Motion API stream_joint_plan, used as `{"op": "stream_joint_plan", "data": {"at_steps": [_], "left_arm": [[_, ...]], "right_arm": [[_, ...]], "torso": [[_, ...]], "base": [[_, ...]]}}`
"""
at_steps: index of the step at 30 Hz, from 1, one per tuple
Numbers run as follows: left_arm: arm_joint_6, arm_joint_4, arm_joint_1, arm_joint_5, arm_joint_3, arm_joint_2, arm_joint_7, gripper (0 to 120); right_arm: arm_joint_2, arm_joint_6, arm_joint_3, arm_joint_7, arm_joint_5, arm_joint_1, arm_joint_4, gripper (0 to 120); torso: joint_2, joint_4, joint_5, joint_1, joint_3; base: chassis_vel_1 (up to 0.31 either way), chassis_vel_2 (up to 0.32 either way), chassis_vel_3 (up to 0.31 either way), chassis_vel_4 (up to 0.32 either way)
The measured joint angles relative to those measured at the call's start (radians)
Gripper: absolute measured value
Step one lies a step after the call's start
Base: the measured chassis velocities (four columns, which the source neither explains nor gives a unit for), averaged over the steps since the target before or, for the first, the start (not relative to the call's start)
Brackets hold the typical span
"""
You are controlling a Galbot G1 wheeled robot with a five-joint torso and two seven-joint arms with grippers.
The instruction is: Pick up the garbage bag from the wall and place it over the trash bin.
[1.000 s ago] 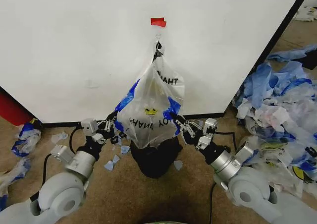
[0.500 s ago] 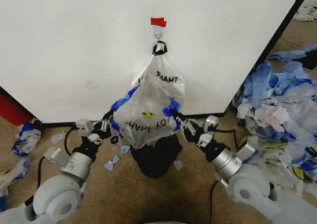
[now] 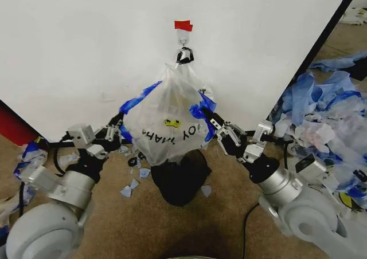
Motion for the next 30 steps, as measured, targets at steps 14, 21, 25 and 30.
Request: {"op": "stream_joint_plan", "data": {"at_steps": [14, 21, 25, 30], "left_arm": [[0.04, 0.003, 0.124, 0.044, 0.024, -0.054, -0.051, 0], [0.04, 0.004, 0.118, 0.082, 0.109, -0.104, -0.056, 0], [0.04, 0.005, 0.114, 0.107, 0.158, -0.136, -0.056, 0], [0.042, 0.005, 0.125, 0.113, 0.179, -0.152, -0.065, 0]], "right_arm": [[0.078, -0.018, -0.06, 0.141, -0.044, -0.088, -0.023, 0], [0.102, -0.01, -0.066, 0.137, -0.103, -0.105, -0.096, 0], [0.1, -0.006, -0.063, 0.14, -0.116, -0.105, -0.112, 0], [0.101, -0.004, -0.054, 0.161, -0.146, -0.137, -0.122, 0]], "torso": [[0.0, 0.0, 0.0001, 0.0, 0.0], [0.0, 0.0, -0.0001, 0.0, 0.0], [0.0, 0.0, 0.0, 0.0, 0.0], [0.0, 0.0, 0.0, 0.0, 0.0]], "base": [[0.0, 0.0, 0.0, 0.0], [0.0, 0.0, 0.0, 0.0], [0.0, 0.0, 0.0, 0.0], [0.0, 0.0, 0.0, 0.0]]}}
